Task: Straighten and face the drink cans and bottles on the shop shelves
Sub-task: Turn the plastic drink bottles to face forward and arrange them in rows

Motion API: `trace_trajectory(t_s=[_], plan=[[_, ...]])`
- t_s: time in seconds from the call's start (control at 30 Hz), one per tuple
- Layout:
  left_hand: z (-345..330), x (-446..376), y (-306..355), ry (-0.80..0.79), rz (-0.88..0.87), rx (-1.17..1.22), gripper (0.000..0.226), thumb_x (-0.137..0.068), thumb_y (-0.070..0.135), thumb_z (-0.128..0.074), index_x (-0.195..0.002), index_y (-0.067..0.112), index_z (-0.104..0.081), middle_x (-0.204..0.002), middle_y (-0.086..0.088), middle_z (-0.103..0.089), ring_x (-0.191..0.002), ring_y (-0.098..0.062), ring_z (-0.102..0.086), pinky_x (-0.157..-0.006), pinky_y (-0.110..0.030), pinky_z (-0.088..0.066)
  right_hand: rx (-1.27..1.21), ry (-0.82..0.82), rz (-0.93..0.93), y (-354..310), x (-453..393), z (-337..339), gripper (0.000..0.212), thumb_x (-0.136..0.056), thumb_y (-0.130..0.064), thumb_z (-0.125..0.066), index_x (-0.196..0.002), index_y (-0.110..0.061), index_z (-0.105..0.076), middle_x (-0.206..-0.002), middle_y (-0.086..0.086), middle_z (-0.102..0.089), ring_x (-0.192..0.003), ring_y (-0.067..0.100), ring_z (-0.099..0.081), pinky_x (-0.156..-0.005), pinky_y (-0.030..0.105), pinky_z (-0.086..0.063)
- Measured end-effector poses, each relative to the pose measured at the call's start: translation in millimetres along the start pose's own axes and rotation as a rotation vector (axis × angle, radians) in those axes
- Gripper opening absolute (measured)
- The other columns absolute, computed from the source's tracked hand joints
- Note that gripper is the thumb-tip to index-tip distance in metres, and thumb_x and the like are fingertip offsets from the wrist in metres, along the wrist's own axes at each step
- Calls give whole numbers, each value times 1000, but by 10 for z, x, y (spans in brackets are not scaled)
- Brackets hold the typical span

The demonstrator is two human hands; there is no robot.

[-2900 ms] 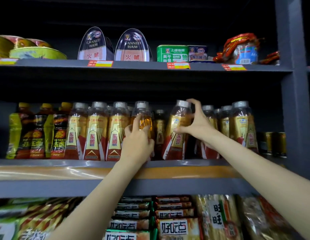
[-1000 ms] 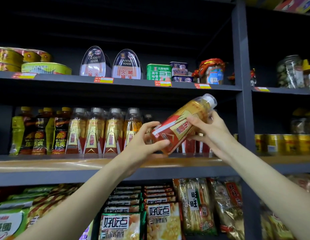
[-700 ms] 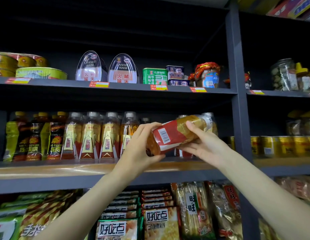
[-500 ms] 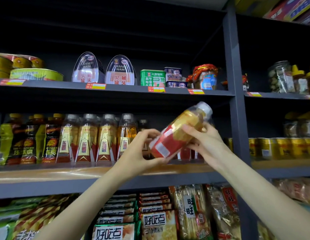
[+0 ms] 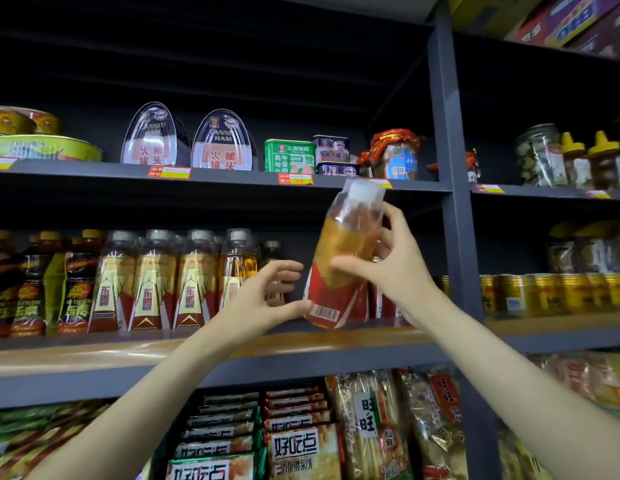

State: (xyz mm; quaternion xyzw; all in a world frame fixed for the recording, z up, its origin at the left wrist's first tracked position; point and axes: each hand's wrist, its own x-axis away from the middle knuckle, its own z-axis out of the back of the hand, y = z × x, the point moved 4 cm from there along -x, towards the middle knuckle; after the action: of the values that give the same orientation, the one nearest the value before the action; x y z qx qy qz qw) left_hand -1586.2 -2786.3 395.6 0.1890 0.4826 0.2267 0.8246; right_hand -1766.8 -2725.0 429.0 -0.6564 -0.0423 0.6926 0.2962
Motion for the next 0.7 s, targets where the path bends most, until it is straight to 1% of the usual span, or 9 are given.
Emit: trace_trajectory(t_s=[0.07, 0.17, 0.23, 0.27, 0.33, 0.4, 0.47, 0.6, 0.7], plan=[[-149, 27, 73, -102, 114, 191, 58, -71, 41, -73, -122, 35, -46, -118, 7, -61, -103, -8, -62, -81, -20, -53, -209, 83, -224, 114, -68, -1, 68, -73, -27, -78, -127, -35, -37, -111, -2, -59, -98, 12, -63, -80, 29, -54], [-291, 31, 118, -74, 298, 471, 67, -64, 41, -75, -122, 20, -49, -109, -6, -68, -98, -19, -67, -84, -36, -55, -154, 80, -505, 221, -152, -58, 60, -78, -44, -71, -126, -26, -39, -113, 2, -56, -95, 17, -62, -78, 36, -54], [-324, 23, 114, -68, 425, 569, 64, -64, 40, -72, -118, 13, -52, -105, -11, -68, -96, -25, -68, -82, -40, -56, -70, -87, -627, 250, -182, -92, 53, -79, -50, -67, -118, -20, -47, -114, 7, -59, -94, 20, -63, -76, 37, -55], [-330, 21, 119, -75, 479, 618, 57, -68, 40, -70, -116, 13, -54, -103, -13, -68, -94, -27, -68, -81, -40, -57, -52, -202, -676, 248, -171, -112, 57, -75, -52, -69, -117, -19, -51, -113, 10, -60, -94, 23, -65, -76, 39, -56], [-300, 13, 109, -46, 549, 696, 45, -78, 42, -64, -112, 14, -54, -104, -16, -65, -91, -29, -68, -75, -40, -58, -59, -370, -741, 263, -136, -138, 83, -61, -52, -76, -132, -21, -45, -124, 15, -56, -95, 31, -68, -75, 42, -58], [-260, -15, 72, -30, 556, 670, 42, -83, 44, -60, -113, 16, -54, -108, -16, -64, -94, -29, -67, -74, -39, -59, -107, -381, -742, 312, -130, -151, 102, -56, -43, -79, -144, -31, -29, -136, 18, -47, -96, 36, -67, -72, 43, -58], [-237, -55, 44, -42, 504, 605, 41, -84, 42, -60, -115, 16, -56, -110, -13, -66, -98, -26, -67, -79, -38, -57, -193, -306, -694, 360, -141, -159, 106, -59, -30, -80, -146, -36, -20, -137, 16, -45, -100, 37, -65, -71, 45, -58], [-84, -192, 63, 55, 288, 385, 30, -88, 23, -60, -116, 14, -57, -109, -5, -67, -97, -13, -64, -76, -25, -54, -251, -145, -533, 423, -252, -120, 104, -71, -6, -77, -148, -38, -14, -113, 0, -56, -101, 26, -63, -75, 42, -56], [69, -275, 18, 91, 151, -9, 30, -89, 18, -59, -119, 21, -56, -119, 0, -60, -107, -13, -57, -85, -25, -48, -146, -77, -450, 513, -242, -99, 105, -74, 0, -75, -148, -40, -12, -106, -11, -48, -92, 12, -58, -67, 30, -53]])
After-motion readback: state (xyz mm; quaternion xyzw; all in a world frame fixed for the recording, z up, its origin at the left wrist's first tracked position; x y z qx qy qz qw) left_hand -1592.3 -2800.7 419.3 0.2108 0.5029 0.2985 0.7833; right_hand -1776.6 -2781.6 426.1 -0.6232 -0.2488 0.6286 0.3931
